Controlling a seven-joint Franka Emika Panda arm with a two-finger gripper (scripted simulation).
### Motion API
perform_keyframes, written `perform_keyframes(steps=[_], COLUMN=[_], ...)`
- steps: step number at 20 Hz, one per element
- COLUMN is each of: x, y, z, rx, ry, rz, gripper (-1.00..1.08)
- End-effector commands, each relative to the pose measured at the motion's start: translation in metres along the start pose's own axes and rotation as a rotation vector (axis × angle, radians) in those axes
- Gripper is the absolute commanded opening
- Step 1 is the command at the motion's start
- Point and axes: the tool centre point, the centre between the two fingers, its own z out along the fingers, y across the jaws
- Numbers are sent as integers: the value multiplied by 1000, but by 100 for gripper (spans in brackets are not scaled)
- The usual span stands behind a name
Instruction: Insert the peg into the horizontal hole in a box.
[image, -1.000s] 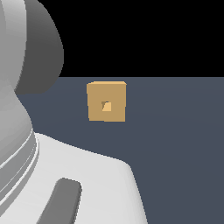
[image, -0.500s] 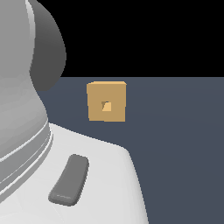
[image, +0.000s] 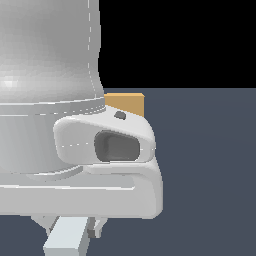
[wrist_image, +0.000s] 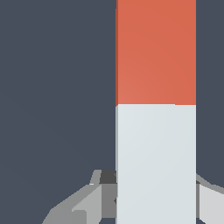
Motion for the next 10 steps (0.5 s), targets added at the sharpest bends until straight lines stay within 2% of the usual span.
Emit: perform_keyframes(steps=[1, 10], x=[29, 137], y=[3, 16], z=[-6, -24], rx=[-2, -2], ry=[0, -1], rz=[2, 13], gripper=[-100, -100])
